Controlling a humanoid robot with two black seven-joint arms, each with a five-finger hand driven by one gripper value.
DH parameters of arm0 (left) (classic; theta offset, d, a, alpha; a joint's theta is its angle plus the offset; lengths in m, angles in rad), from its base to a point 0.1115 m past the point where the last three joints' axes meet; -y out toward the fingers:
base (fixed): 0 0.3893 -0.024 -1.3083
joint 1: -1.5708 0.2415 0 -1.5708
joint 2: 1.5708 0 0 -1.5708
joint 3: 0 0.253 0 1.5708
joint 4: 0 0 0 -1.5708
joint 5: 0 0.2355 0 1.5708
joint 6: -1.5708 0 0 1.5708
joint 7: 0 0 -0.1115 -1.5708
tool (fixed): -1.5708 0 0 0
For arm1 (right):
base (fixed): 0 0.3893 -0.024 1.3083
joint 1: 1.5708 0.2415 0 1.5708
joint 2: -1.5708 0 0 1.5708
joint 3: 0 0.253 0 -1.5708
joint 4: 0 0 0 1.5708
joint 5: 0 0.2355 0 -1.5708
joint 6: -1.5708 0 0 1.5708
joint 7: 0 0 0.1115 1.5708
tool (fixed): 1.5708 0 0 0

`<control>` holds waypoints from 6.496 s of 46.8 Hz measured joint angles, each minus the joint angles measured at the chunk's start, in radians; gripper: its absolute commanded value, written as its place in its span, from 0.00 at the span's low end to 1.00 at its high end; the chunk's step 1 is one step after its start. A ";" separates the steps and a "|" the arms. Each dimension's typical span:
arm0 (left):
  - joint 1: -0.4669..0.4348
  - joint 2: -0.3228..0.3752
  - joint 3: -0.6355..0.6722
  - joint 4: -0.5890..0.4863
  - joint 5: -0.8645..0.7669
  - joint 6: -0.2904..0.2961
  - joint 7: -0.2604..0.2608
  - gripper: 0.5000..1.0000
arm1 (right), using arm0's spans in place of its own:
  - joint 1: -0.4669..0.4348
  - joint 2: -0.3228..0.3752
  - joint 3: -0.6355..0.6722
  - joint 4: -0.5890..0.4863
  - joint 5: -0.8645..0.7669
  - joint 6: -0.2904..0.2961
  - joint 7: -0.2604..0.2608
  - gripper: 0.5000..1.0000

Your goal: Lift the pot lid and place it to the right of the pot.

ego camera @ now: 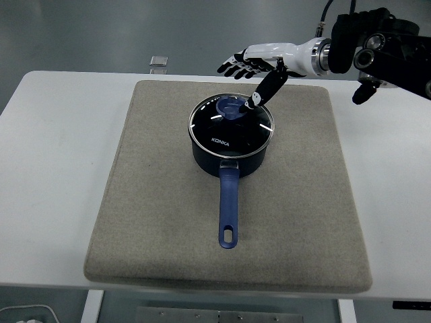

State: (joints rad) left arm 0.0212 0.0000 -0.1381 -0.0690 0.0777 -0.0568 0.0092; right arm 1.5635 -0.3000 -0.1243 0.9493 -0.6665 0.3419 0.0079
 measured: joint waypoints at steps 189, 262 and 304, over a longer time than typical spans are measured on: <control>0.000 0.000 0.000 0.000 0.000 0.000 0.000 1.00 | -0.009 -0.079 -0.149 -0.169 -0.151 -0.022 -0.009 0.00; -0.001 0.000 0.000 0.000 0.000 0.000 0.000 1.00 | -0.120 -0.061 -0.096 -0.207 -0.126 -0.143 0.005 0.83; -0.001 0.000 0.000 0.000 0.000 0.000 0.000 1.00 | -0.375 -0.020 0.405 -0.218 0.479 -0.204 0.004 0.83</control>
State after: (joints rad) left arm 0.0200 0.0000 -0.1381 -0.0690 0.0777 -0.0568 0.0092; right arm 1.1882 -0.3200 0.2804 0.7315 -0.1877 0.1376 0.0121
